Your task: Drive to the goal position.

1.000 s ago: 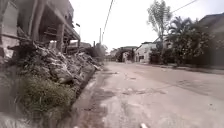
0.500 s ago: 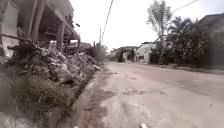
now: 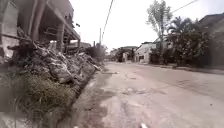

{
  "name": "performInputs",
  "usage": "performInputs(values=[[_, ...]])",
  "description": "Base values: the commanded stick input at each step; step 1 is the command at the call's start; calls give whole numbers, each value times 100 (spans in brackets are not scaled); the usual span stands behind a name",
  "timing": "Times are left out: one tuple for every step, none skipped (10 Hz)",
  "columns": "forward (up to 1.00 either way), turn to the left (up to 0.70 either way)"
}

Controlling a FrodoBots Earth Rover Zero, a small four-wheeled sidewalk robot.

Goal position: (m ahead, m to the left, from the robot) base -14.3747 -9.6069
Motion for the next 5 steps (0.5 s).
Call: performInputs(values=[[4,0],[4,0],[4,0],[4,0],[4,0]])
